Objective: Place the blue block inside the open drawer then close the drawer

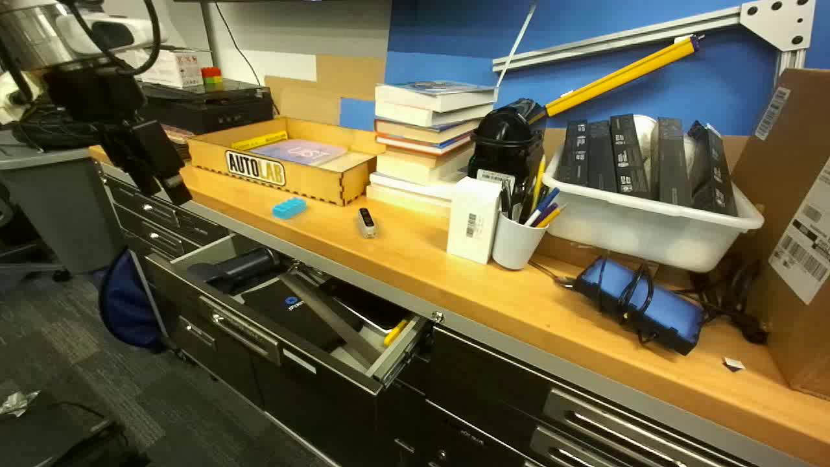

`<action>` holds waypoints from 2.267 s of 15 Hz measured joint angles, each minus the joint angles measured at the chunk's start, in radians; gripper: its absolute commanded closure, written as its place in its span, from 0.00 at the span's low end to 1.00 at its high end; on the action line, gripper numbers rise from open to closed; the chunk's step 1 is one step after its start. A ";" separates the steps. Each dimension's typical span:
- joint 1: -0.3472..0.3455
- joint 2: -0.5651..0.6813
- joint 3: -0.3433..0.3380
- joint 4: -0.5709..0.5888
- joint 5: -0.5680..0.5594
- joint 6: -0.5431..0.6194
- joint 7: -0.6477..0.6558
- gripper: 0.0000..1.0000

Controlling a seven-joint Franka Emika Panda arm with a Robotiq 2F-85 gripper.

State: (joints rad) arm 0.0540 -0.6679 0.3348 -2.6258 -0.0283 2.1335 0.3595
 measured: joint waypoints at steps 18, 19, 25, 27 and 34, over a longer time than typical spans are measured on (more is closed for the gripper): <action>0.000 0.250 -0.048 0.186 -0.038 0.090 -0.077 0.00; 0.000 0.297 -0.052 0.223 -0.046 0.095 -0.089 0.00; 0.002 0.589 -0.070 0.426 -0.119 0.133 -0.133 0.00; 0.008 0.669 -0.083 0.486 -0.159 0.138 -0.130 0.00; 0.046 0.844 -0.131 0.611 -0.142 0.170 -0.166 0.00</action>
State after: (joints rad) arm 0.0999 0.1757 0.2038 -2.0147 -0.1700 2.3037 0.1940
